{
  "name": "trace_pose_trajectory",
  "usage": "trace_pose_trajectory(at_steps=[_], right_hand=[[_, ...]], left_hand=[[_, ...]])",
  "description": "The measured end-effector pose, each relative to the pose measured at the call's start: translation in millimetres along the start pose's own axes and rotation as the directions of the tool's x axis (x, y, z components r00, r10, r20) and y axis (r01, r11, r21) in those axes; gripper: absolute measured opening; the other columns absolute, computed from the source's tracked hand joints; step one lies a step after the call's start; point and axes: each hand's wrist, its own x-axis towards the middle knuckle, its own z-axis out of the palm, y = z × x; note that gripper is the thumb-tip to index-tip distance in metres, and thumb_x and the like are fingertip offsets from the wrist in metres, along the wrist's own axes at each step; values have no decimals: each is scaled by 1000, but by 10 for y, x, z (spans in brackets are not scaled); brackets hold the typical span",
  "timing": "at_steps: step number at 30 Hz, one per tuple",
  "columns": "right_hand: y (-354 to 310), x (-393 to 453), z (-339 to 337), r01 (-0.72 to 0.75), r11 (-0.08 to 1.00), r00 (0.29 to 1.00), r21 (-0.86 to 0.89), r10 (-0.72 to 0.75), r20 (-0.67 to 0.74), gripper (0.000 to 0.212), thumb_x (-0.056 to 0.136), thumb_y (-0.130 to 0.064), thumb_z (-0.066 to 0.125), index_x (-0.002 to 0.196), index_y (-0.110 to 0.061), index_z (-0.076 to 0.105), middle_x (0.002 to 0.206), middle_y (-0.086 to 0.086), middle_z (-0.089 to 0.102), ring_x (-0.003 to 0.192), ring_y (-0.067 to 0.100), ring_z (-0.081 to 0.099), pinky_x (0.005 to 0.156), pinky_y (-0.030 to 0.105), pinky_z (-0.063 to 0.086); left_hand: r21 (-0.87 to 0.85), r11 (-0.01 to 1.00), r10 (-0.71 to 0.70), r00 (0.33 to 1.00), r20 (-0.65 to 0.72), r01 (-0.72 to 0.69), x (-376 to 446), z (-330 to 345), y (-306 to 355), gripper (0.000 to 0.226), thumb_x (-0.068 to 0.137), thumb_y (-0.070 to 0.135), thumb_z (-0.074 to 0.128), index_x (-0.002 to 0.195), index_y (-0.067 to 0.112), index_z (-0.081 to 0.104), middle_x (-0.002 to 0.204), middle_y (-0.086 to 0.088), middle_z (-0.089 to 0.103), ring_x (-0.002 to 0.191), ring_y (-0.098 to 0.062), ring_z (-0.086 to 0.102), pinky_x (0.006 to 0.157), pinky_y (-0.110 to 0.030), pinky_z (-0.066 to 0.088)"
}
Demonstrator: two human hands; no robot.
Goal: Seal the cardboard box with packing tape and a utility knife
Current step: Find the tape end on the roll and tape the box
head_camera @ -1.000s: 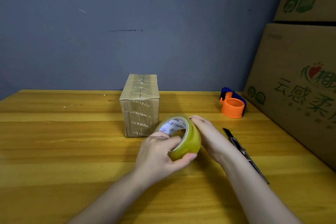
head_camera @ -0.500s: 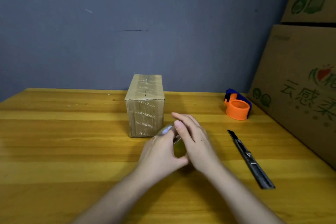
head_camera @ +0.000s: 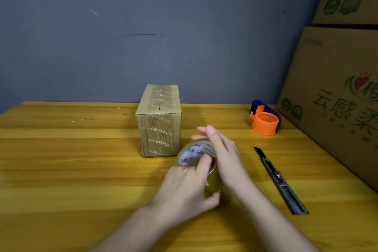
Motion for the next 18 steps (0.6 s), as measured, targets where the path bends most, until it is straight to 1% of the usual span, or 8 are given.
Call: trace_pose_trajectory(at_steps=[1, 3, 6, 8, 11, 13, 16, 18], right_hand=[[-17, 25, -45, -45, 998, 997, 43, 43, 62, 56, 80, -68, 40, 97, -25, 73, 97, -9, 75, 97, 11, 68, 97, 35, 49], [-61, 47, -170, -134, 982, 964, 132, 98, 248, 59, 87, -61, 40, 106, -14, 71, 101, 3, 75, 97, 18, 70, 90, 26, 53], [-70, 36, -262, -109, 983, 916, 146, 42, 399, 57, 93, -51, 35, 117, -8, 64, 108, 11, 73, 102, 21, 69, 87, 20, 53], [-44, 36, -224, -66, 983, 931, 172, -1, 366, 55, 91, -43, 36, 113, -2, 65, 105, 16, 72, 101, 23, 69, 88, 24, 53], [21, 51, -133, 29, 963, 973, 269, -89, 213, 48, 90, -30, 38, 94, 9, 65, 98, 25, 71, 97, 33, 67, 93, 44, 50], [70, 56, -94, 126, 955, 974, 267, -170, 148, 41, 92, -23, 36, 86, 6, 63, 95, 24, 70, 99, 36, 66, 96, 55, 46], [113, 40, -41, 180, 954, 974, 238, -206, 91, 36, 94, -23, 34, 82, -3, 62, 94, 19, 70, 98, 33, 66, 94, 59, 45], [109, 34, -26, 192, 956, 975, 220, -211, 68, 37, 94, -27, 34, 87, -6, 63, 93, 16, 71, 97, 32, 67, 94, 58, 46]], left_hand=[[-6, 1000, 31, 999, 9, -31, -10, -12, 7, 47, 61, 52, 46, 95, 20, 43, 60, 4, 67, 51, -17, 64, 39, -20, 43], [32, 994, 101, 995, 14, -101, -37, 19, 28, 46, 61, 53, 48, 96, 22, 44, 60, 4, 66, 51, -15, 63, 40, -21, 41], [37, 986, 161, 987, 23, -162, -67, 52, 28, 46, 62, 53, 50, 95, 22, 44, 58, 5, 64, 50, -14, 62, 40, -22, 42], [47, 980, 192, 981, 14, -192, -68, 63, -16, 44, 63, 51, 50, 94, 21, 43, 57, 5, 63, 48, -14, 61, 39, -23, 42], [97, 969, 229, 973, -11, -227, -53, 46, -59, 42, 63, 51, 48, 91, 20, 41, 53, 6, 61, 46, -14, 59, 42, -21, 40], [120, 964, 244, 969, -46, -237, -49, 55, -72, 42, 64, 52, 49, 88, 20, 40, 51, 6, 59, 46, -14, 58, 45, -22, 39], [131, 968, 230, 967, -106, -216, -61, 88, -93, 46, 68, 58, 53, 87, 18, 41, 49, 5, 57, 45, -16, 57, 48, -23, 42], [142, 969, 222, 966, -131, -203, -58, 89, -86, 47, 68, 60, 53, 88, 18, 41, 48, 5, 57, 45, -16, 57, 51, -24, 40]])
